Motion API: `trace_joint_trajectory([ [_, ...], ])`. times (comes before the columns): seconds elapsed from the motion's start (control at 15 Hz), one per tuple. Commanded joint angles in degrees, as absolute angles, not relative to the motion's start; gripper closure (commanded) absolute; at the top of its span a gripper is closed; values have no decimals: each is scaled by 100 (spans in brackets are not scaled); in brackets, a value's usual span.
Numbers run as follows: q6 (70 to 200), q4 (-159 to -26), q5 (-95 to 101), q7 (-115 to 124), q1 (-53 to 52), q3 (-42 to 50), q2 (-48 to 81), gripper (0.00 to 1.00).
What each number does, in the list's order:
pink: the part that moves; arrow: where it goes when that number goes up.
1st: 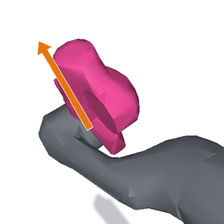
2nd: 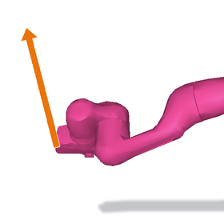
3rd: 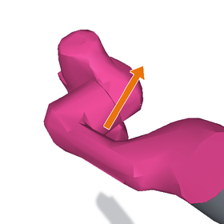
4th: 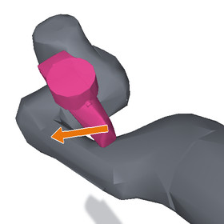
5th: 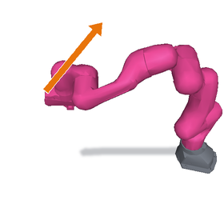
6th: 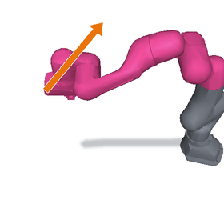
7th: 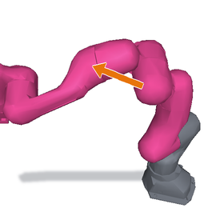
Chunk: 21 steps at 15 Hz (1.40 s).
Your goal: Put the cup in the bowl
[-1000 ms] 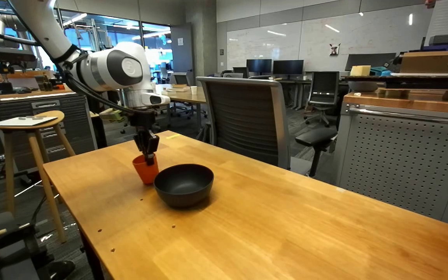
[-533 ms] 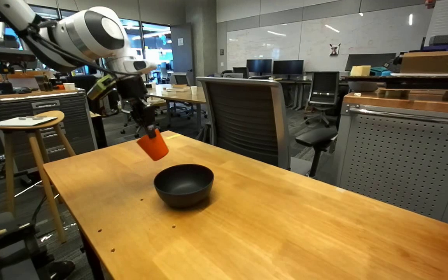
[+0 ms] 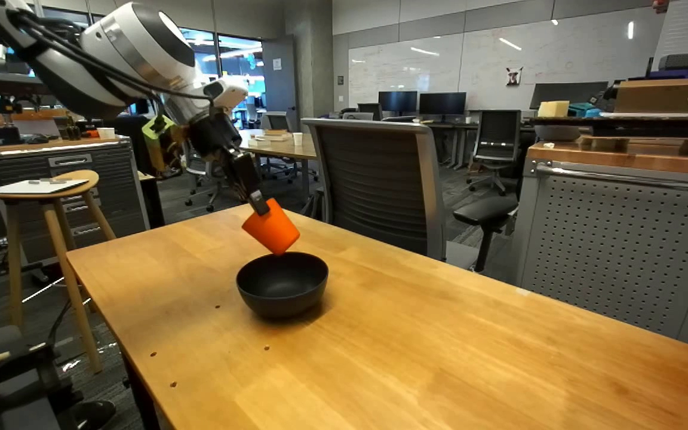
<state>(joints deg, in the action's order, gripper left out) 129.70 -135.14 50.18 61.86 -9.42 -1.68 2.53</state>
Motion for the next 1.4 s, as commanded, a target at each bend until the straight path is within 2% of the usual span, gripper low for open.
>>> trace_joint_trajectory([
  [0.0,13226,-13462,4480,6077,-669,-209,750,99],
  [0.47,13919,-13128,3682,5742,-645,-117,1482,99],
  [0.53,13861,-13065,3748,5763,-697,-71,1494,96],
  [0.6,13717,-12993,3965,5889,-766,-6,1473,70],
  [0.67,13623,-12945,4129,5973,-810,44,1447,69],
  [1.0,13123,-12980,5118,6044,-895,25,1029,31],
  [1.27,12995,-13400,4854,5401,-852,-289,254,0],
  [1.33,13063,-13526,4686,5060,-838,-384,27,0],
])
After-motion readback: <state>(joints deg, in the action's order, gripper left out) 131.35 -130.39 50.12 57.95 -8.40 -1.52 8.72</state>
